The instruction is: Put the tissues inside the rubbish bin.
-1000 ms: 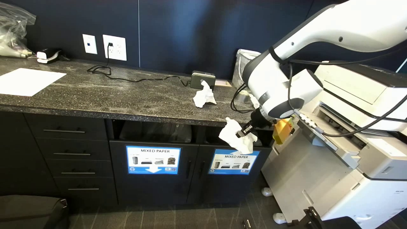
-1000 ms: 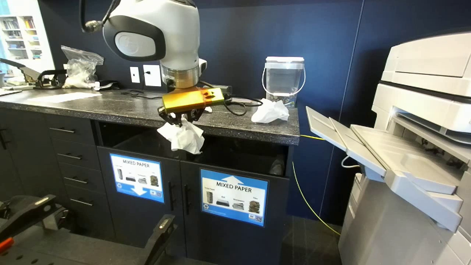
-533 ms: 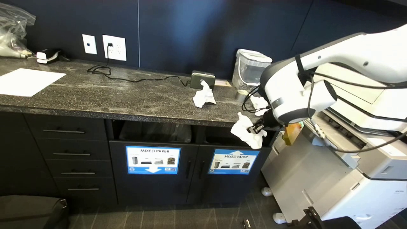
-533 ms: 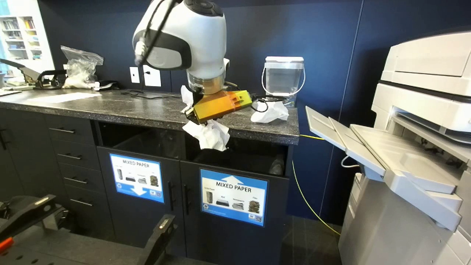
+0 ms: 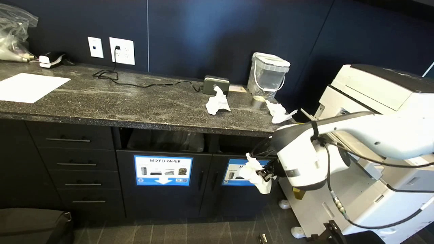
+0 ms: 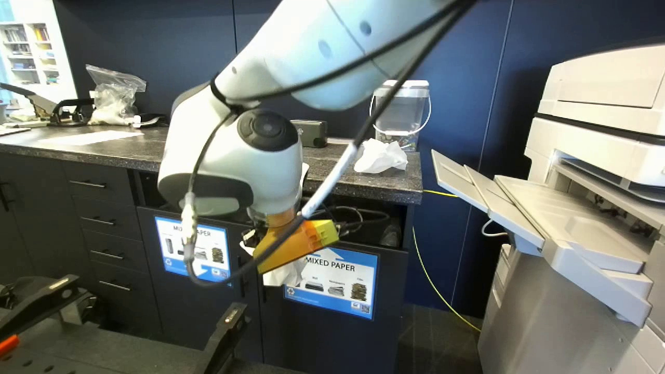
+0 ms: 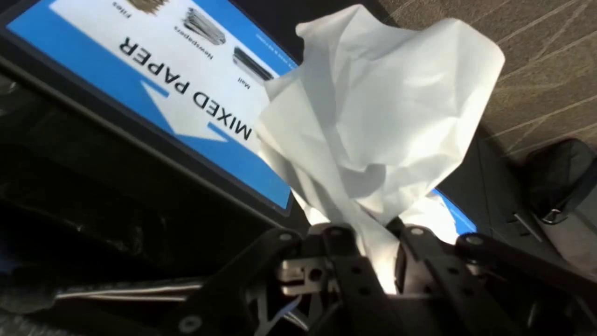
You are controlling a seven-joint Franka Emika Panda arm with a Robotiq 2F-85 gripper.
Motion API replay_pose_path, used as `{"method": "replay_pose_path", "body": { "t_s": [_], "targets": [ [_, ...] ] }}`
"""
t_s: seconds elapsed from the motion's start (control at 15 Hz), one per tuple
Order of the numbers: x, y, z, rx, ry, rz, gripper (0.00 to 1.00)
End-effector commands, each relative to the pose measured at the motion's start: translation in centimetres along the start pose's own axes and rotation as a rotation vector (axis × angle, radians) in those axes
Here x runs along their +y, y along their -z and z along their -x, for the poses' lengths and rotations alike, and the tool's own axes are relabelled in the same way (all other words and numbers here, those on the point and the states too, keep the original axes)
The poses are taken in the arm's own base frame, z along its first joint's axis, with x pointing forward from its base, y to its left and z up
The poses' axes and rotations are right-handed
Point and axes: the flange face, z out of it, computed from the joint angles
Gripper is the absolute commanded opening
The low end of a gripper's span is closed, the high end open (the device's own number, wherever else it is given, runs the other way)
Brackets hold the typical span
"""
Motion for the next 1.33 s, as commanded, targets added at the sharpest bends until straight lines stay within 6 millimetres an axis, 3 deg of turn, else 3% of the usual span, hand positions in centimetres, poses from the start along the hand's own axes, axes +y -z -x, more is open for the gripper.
{"method": "replay_pose_path", "body": {
  "t_s": [0.0, 0.27, 0.33, 0.47, 0.67, 1.27],
  "targets": [
    [-2.4, -5.7, 2.2, 0.072, -0.157, 0.042, 0.13],
    [-3.1, -11.6, 2.5, 0.161, -0.325, 0.057, 0.10],
    [-0.9, -10.1, 0.5, 0.181, -0.365, 0.062, 0.08],
    [0.0, -11.4, -0.9, 0.224, -0.448, 0.087, 0.09],
    [2.2, -11.2, -2.8, 0.310, -0.562, 0.130, 0.07],
    [4.9, -11.8, -3.7, 0.561, -0.924, 0.274, 0.08]
  ]
}}
